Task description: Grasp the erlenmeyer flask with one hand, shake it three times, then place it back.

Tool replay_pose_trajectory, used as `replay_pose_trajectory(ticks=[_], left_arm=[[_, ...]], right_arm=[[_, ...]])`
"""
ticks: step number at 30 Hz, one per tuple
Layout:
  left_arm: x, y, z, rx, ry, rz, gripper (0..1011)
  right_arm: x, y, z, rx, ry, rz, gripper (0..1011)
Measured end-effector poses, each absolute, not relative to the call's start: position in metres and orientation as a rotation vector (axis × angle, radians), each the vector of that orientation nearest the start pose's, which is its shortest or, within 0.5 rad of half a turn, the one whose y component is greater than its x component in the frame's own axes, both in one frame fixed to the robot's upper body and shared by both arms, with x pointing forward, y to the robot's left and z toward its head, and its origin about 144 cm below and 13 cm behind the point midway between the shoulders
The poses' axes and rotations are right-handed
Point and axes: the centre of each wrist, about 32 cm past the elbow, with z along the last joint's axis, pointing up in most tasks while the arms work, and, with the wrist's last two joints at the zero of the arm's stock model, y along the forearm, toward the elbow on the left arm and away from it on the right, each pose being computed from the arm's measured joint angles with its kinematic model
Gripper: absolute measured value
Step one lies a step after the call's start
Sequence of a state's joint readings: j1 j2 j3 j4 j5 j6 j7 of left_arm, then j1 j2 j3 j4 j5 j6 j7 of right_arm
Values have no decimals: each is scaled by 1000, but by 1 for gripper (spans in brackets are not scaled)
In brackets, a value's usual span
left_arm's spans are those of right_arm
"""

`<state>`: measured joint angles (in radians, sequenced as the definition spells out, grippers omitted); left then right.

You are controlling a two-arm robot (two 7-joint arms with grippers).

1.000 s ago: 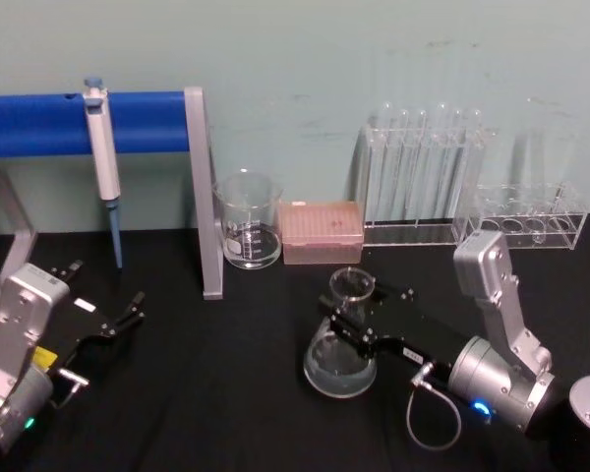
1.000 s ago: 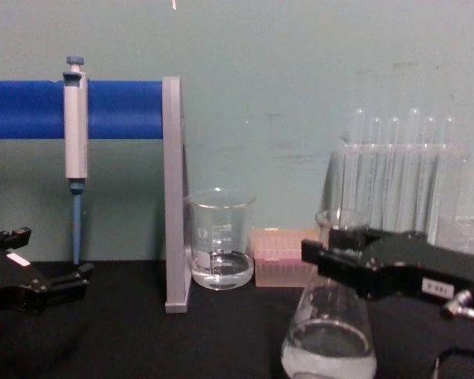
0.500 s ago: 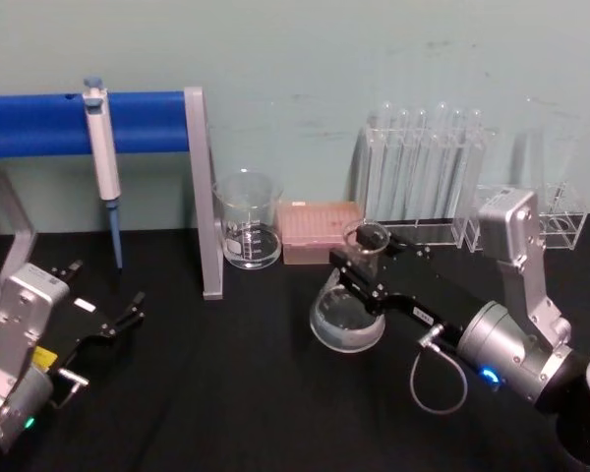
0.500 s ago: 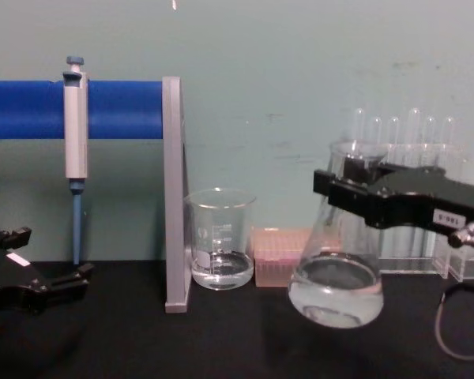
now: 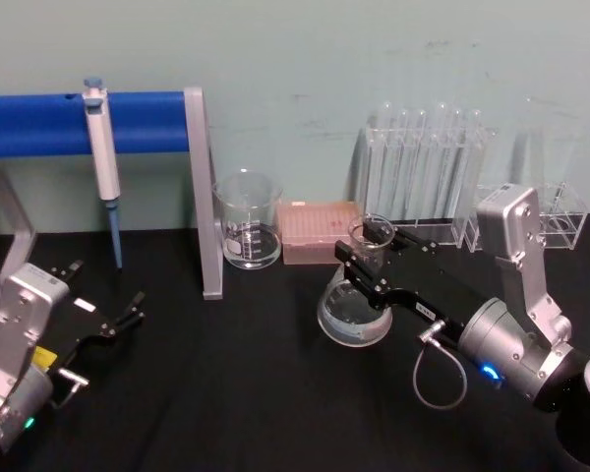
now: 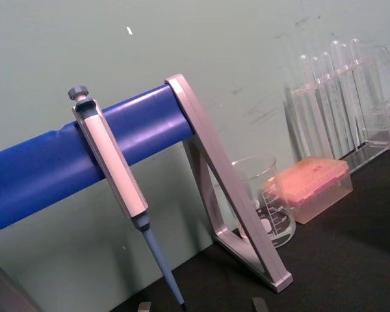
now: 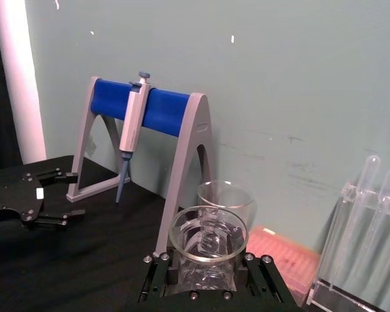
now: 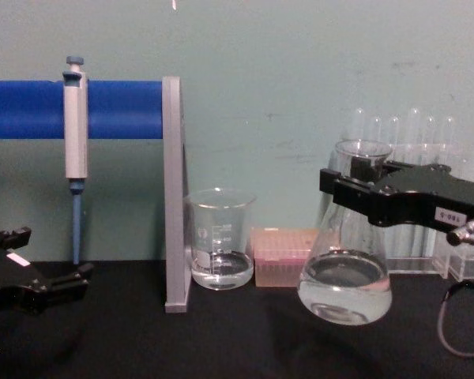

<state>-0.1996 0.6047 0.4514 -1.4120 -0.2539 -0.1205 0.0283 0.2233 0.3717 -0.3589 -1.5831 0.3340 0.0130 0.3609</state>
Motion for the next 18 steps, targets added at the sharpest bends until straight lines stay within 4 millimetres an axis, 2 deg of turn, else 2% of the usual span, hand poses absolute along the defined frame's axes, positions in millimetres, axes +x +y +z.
replay_pose_trajectory(ticks=[18], left_arm=[[489,310,1140,304,-285,1248,1001]], right_arm=[[500,-213,1195,-14,-100,-835,457]])
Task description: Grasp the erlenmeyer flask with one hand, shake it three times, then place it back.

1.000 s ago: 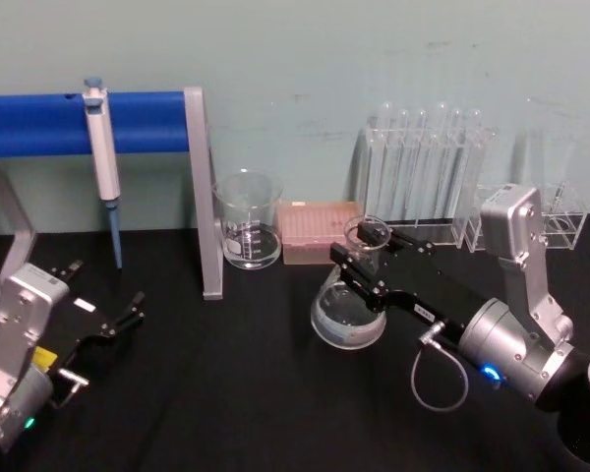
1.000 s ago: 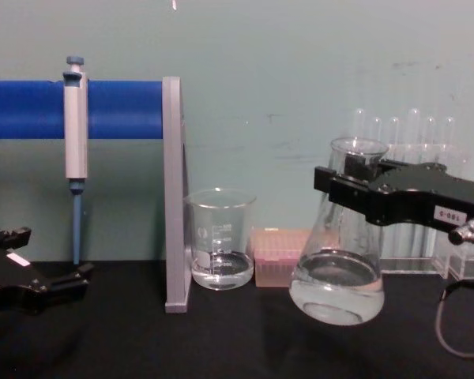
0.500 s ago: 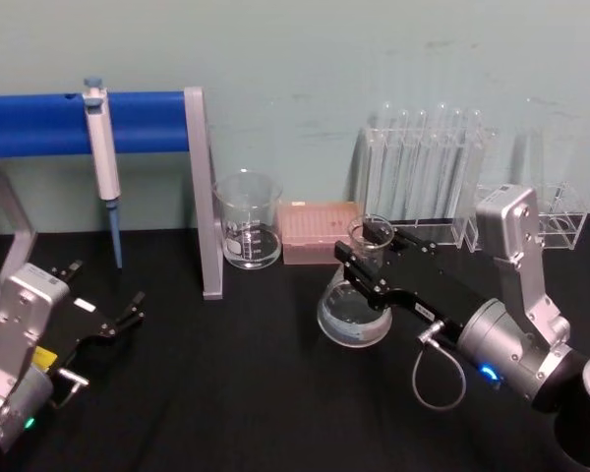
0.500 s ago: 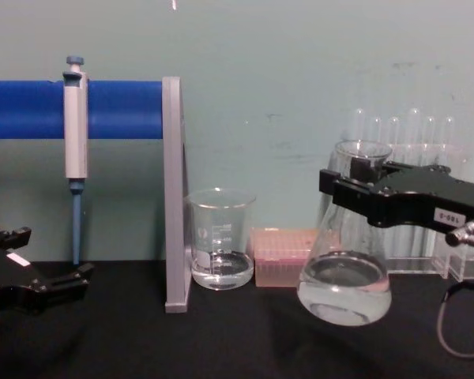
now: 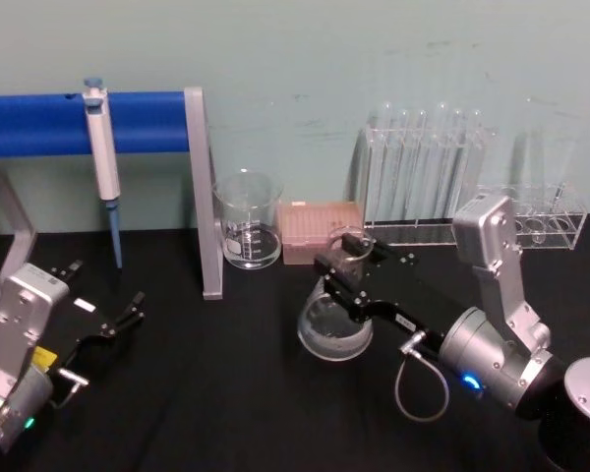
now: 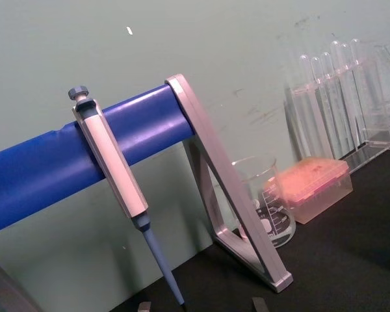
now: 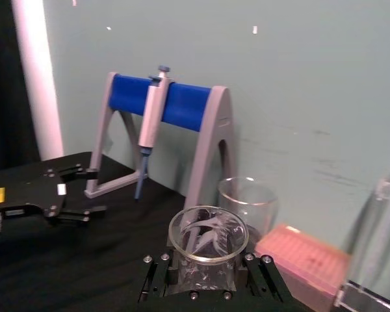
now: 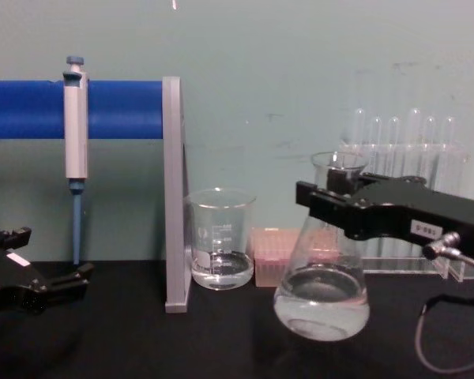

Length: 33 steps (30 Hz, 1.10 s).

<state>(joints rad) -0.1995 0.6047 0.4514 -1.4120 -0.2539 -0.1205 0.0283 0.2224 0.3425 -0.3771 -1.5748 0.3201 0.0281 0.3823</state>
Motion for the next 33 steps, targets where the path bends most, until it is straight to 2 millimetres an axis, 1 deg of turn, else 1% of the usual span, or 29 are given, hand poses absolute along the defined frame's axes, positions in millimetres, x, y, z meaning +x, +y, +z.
replay_pose_trajectory(ticks=[7,20,29,33], left_arm=[[489,310,1140,305,-285,1248,1001],[489,310,1140,305,-285,1248,1001],[489,310,1140,305,-285,1248,1001],[489,310,1140,304,-285,1248,1001]], right_arm=[[500,-204,1193,-7,-80,-782,457],[499,-195,1190,1,-62,-719,457],[500,-196,1190,5,-62,-714,457],[501,-201,1191,6,-70,-746,457]])
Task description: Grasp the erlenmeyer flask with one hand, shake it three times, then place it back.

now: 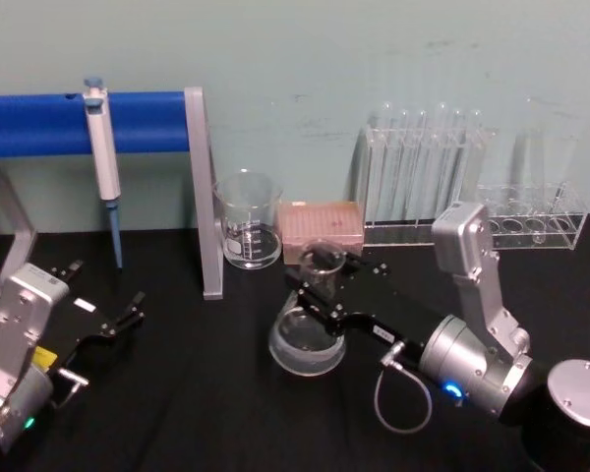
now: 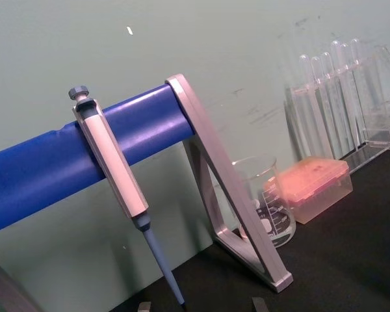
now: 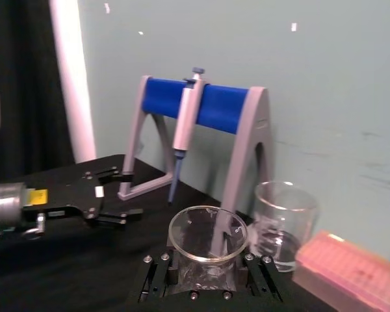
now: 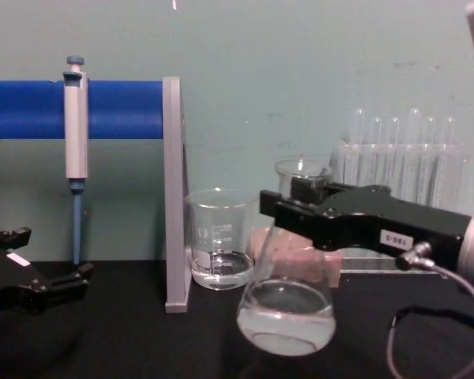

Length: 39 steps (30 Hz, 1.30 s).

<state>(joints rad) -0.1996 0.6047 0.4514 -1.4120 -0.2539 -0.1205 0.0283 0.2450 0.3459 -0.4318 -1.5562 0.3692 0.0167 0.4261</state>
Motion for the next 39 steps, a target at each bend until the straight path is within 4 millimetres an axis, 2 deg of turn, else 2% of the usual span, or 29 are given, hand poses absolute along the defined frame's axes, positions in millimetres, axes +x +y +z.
replay_pose_trajectory(ticks=[39], left_arm=[[489,310,1140,304,-285,1248,1001]], right_arm=[[491,-258,1193,-36,-128,-1091,457]])
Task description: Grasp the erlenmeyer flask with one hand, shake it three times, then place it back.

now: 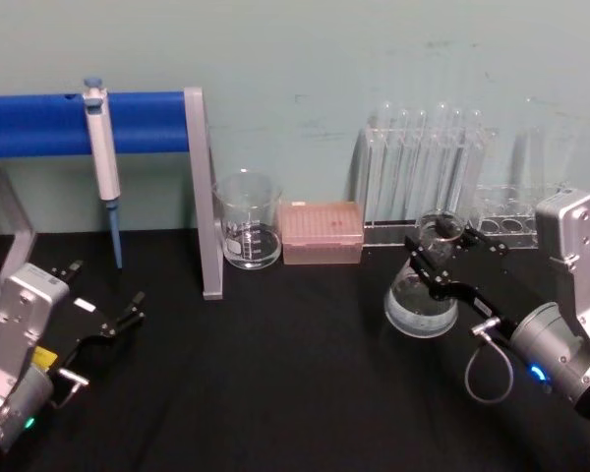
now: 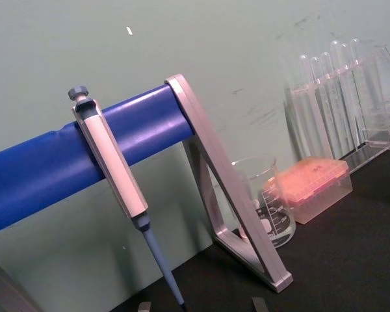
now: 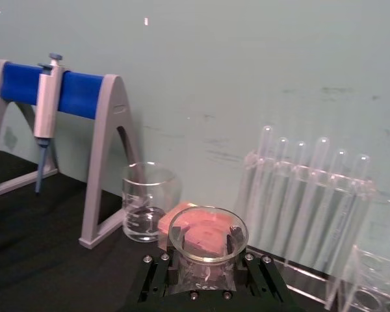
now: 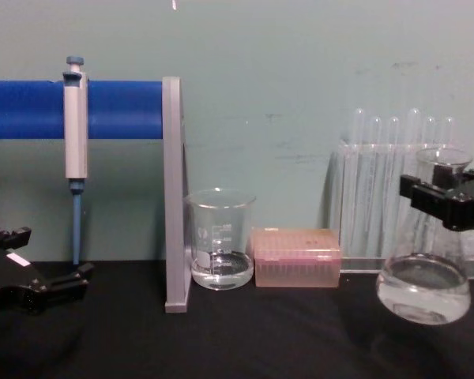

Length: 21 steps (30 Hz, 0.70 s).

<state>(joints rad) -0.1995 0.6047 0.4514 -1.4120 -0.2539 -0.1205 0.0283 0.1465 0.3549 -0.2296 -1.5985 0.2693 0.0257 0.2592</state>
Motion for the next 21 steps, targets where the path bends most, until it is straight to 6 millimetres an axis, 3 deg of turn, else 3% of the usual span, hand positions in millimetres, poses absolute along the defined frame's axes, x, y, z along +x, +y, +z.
replay_pose_trajectory(ticks=[11,21], left_arm=[[489,310,1140,304,-285,1248,1001],[489,310,1140,304,-285,1248,1001]], right_arm=[[490,-262,1193,-40,-132,-1120,457],[495,-254,1192,-38,-124,-1078,457]])
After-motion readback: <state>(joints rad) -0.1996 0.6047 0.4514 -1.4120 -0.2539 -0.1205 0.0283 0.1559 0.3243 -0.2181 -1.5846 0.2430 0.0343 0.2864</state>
